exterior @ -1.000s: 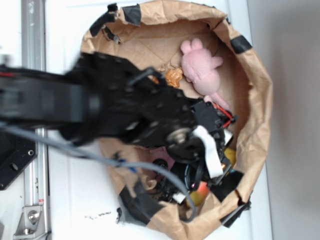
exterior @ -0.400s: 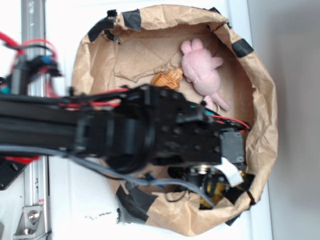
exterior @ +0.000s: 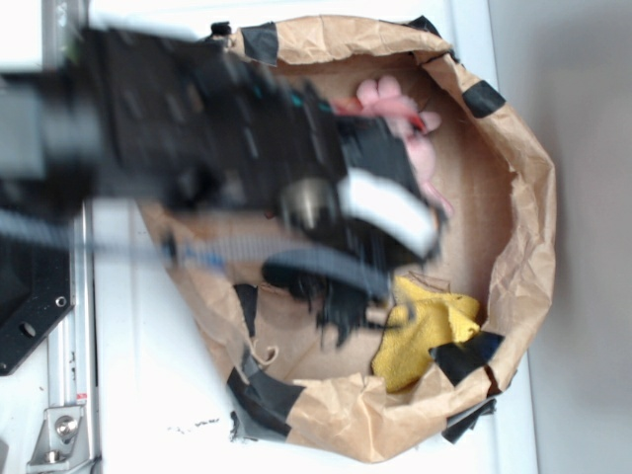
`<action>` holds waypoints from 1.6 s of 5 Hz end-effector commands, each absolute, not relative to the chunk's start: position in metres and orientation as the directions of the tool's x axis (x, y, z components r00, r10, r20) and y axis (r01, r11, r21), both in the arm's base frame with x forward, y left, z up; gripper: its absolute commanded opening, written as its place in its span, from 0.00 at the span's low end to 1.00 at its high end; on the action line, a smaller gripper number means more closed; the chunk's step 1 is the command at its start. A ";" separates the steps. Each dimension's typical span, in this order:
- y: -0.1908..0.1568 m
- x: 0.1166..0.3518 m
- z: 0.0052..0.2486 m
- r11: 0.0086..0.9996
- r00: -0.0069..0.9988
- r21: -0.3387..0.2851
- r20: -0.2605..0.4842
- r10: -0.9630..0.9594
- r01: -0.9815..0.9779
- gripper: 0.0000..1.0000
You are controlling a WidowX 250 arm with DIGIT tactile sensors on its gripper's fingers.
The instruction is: Grab the yellow cloth.
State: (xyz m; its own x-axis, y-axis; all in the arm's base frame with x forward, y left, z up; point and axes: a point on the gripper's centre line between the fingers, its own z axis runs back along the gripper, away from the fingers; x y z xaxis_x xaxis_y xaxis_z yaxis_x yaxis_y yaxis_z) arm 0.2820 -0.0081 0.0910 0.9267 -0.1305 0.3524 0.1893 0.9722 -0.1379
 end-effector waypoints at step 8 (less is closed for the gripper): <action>-0.103 0.303 0.058 0.666 0.553 0.054 0.509 -0.659 0.744 1.00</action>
State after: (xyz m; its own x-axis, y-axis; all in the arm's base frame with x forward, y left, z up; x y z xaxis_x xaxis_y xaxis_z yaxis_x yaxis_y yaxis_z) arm 0.3043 -0.0904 0.0388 0.6011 -0.6476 0.4683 0.7297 0.6837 0.0089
